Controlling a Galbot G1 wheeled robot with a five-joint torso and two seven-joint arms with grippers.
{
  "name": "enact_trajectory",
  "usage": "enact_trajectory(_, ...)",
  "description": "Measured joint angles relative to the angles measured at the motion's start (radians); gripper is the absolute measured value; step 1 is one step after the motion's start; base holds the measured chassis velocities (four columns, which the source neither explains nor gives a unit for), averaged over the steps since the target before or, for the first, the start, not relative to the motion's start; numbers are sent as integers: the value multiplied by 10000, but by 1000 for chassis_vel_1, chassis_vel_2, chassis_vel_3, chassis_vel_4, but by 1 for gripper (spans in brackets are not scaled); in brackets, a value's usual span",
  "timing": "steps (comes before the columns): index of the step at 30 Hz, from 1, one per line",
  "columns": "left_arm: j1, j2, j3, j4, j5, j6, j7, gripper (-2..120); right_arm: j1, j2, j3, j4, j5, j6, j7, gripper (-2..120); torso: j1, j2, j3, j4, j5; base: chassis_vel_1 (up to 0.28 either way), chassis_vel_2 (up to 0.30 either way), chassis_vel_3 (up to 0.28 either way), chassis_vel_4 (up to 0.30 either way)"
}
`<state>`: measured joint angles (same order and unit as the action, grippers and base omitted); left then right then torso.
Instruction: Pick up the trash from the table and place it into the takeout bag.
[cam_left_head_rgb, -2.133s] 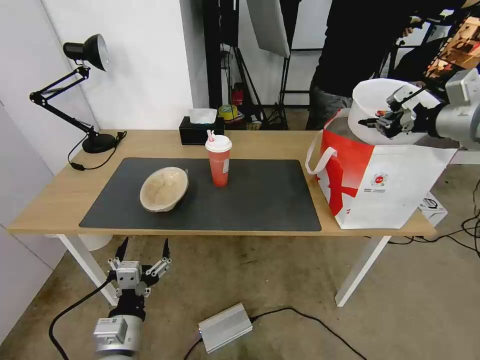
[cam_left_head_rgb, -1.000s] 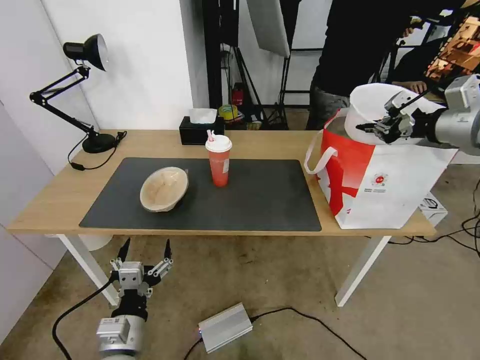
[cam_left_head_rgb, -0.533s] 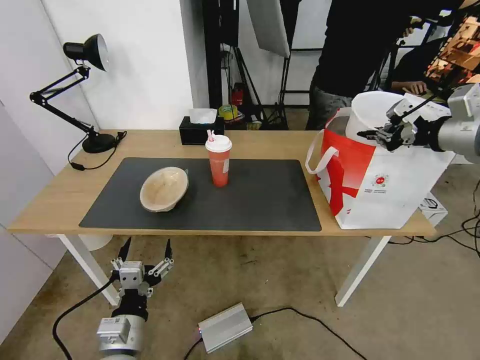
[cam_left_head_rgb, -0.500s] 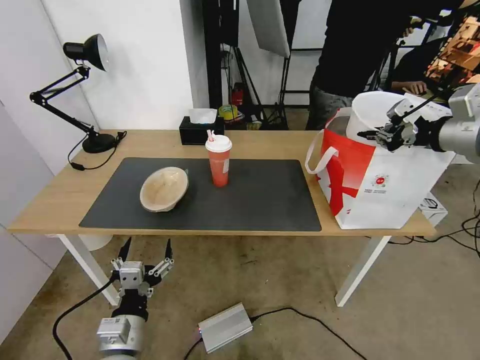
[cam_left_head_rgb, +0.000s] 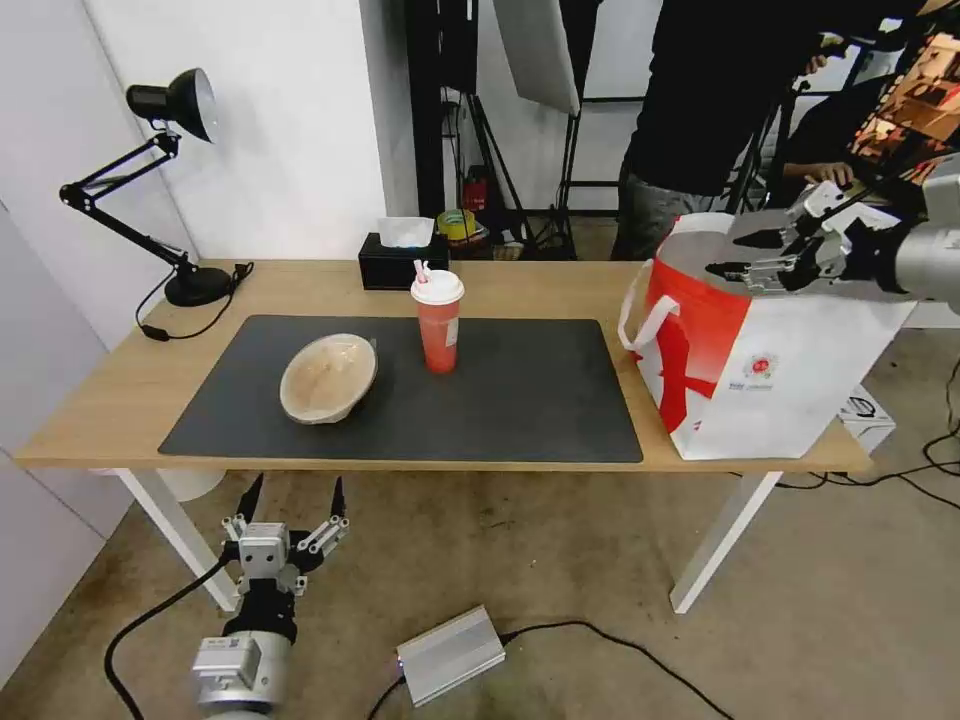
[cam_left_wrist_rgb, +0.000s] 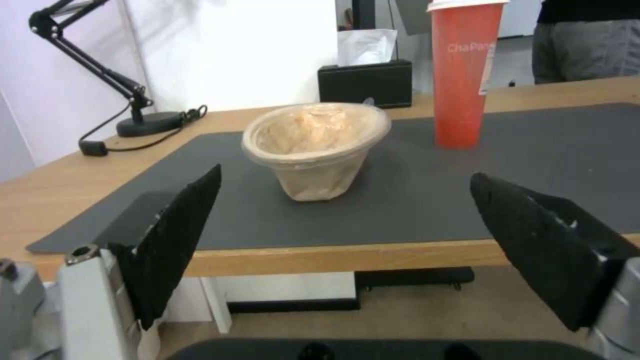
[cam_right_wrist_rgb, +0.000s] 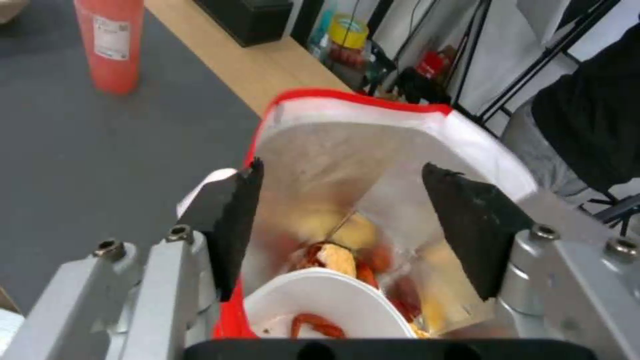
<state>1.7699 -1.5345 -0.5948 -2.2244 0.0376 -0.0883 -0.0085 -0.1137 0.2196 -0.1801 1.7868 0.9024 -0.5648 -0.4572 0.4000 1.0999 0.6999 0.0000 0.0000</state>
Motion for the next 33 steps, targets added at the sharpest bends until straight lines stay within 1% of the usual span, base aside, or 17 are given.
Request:
enact_trajectory(7,-4,-11,5,-6,11,0,0,100,32,98,0,10,17,-3,41,65,0,0,0,0,0,0,0,0,0)
enact_trajectory(16,-37,-10,-7,-8,14,17,3,100,241,307,-10,226,433,-26,437,62,0,0,0,0,0,0,0,0,0)
enact_trajectory(20,-57,-9,-28,-10,14,32,3,100,676,597,-56,577,1223,-54,1110,62,0,0,0,0,-1,0,0,0,0)
enact_trajectory(22,-57,-9,-29,-10,14,33,4,100,733,638,-80,614,1291,-54,1200,62,0,0,0,0,-1,0,0,0,0)
enact_trajectory(24,-66,-23,-43,-14,13,39,3,100,1086,852,-263,775,1575,-54,1583,62,0,0,0,1,-1,0,0,0,0)
enact_trajectory(30,-72,-43,-67,-15,11,44,4,100,1528,1154,-429,906,1971,-40,2015,62,1,1,1,1,-1,0,0,0,0)
enact_trajectory(33,-83,-48,-100,-16,5,48,2,100,1668,1424,-457,1203,2620,128,2716,63,0,1,0,0,-1,0,0,0,0)
